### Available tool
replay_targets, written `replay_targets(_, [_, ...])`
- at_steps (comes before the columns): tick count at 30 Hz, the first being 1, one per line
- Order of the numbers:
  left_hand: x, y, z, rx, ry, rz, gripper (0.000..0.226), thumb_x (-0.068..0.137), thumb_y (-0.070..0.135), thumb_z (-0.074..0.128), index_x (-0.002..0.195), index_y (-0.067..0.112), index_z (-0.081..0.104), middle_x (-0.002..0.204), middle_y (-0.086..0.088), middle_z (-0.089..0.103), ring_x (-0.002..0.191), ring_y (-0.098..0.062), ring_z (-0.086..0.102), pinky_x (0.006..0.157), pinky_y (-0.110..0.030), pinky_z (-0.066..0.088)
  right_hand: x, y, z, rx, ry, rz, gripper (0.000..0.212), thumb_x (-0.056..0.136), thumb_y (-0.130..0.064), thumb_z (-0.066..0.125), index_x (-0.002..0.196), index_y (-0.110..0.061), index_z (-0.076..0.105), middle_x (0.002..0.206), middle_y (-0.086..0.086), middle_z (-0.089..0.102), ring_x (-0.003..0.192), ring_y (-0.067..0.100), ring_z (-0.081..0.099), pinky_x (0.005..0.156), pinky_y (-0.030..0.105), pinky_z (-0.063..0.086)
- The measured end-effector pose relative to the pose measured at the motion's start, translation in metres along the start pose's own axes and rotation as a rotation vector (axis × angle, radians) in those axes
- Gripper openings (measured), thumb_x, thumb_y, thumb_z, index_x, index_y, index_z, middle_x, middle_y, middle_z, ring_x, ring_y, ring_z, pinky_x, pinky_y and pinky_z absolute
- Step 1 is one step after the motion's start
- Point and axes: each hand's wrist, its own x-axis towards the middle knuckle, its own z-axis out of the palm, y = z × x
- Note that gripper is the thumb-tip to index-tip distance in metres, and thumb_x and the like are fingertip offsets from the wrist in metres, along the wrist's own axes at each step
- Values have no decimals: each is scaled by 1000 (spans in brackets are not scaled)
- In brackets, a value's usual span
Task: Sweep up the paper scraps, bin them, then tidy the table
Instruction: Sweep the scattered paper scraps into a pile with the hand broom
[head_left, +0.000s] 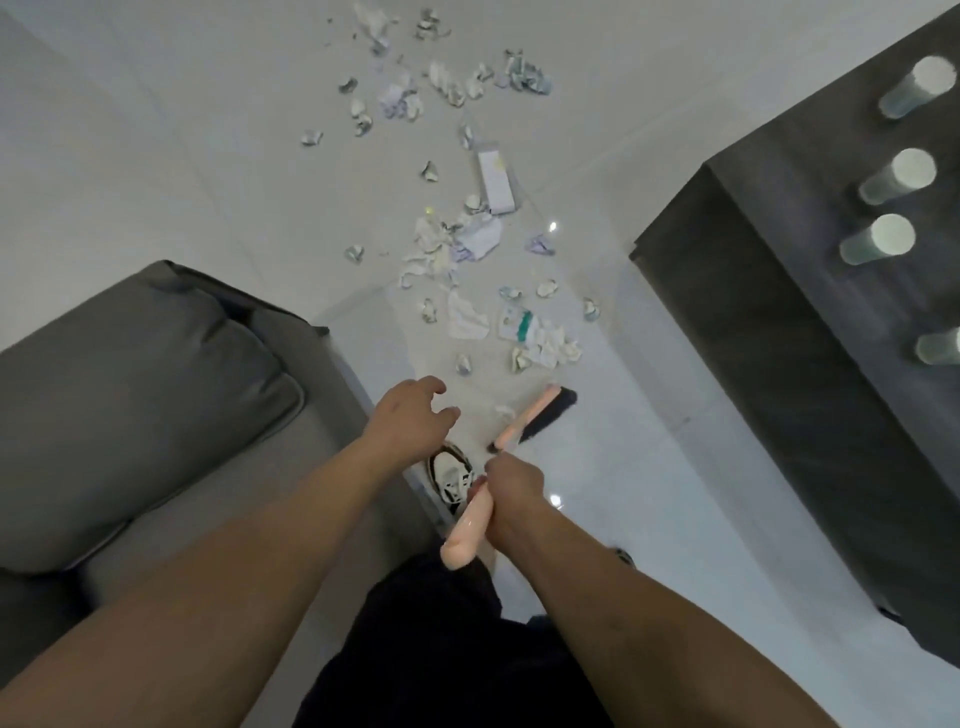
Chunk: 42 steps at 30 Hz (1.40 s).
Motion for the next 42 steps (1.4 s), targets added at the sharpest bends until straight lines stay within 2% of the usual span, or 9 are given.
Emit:
replay_targets(6, [21, -65, -49, -153, 158, -87, 41, 90, 38, 58, 127, 19, 58, 122, -4, 63, 108, -21, 58, 89, -29, 41, -15, -47, 83, 96, -153, -89, 16, 93, 3, 41, 82, -6, 48, 63, 8, 41, 42, 15, 38, 37, 20, 35])
replay_targets(11, [33, -90, -59, -175, 153, -105, 41, 92, 35, 57, 128, 17, 57, 123, -4, 61, 109, -21, 57, 93, -30, 42, -22, -65, 118, 76, -202, -118, 12, 93, 3, 41, 89, -5, 48, 60, 6, 39, 34, 11, 37, 35, 17, 34])
replay_targets(15, [44, -88, -56, -166, 87, -102, 42, 92, 37, 56, 129, 18, 56, 125, -4, 59, 110, -23, 56, 94, -32, 43, -26, -84, 120, 109, -261, -51, 9, 97, -5, 45, 105, -7, 43, 58, 5, 38, 34, 10, 36, 31, 17, 34])
replay_targets(22, [69, -34, -69, -133, 21, -9, 44, 92, 42, 54, 130, 18, 55, 125, -5, 59, 111, -23, 55, 88, -30, 41, -45, -134, 96, 142, -144, -167, 5, 94, -3, 47, 98, -6, 48, 65, 8, 44, 43, 13, 40, 34, 17, 36])
replay_targets(27, [92, 29, -83, -100, 10, 101, 45, 91, 43, 55, 128, 19, 56, 125, -6, 60, 113, -24, 55, 91, -31, 40, -39, -168, 49, 162, 74, -239, 10, 90, 0, 48, 83, -5, 53, 63, 9, 49, 42, 17, 43, 40, 21, 40])
replay_targets(30, [104, 64, -89, -63, 12, 133, 44, 91, 43, 55, 129, 19, 56, 127, -4, 59, 114, -23, 54, 93, -31, 40, -19, -192, 22, 126, 189, -204, 7, 85, -2, 50, 85, -4, 57, 63, 11, 57, 46, 22, 49, 47, 27, 42])
replay_targets(35, [133, 105, -98, -19, -9, 104, 43, 92, 44, 55, 129, 22, 54, 124, -2, 59, 109, -20, 55, 86, -29, 39, 19, -237, 13, 40, 77, -98, 16, 93, -8, 47, 108, -6, 51, 74, 8, 53, 58, 22, 51, 50, 35, 44])
replay_targets(39, [159, 126, -112, 12, -6, 57, 42, 92, 43, 56, 128, 21, 56, 121, -2, 59, 104, -19, 56, 82, -28, 40, 22, -275, 44, 119, 21, -56, 17, 90, -6, 56, 104, 0, 64, 56, 10, 60, 40, 19, 52, 37, 21, 43])
replay_targets(42, [173, 135, -122, 14, 8, 21, 42, 90, 45, 56, 127, 24, 57, 120, 1, 60, 104, -18, 56, 84, -29, 42, 15, -303, 75, 100, -81, -55, 14, 90, -1, 51, 98, 1, 61, 63, 12, 56, 40, 17, 46, 36, 20, 42])
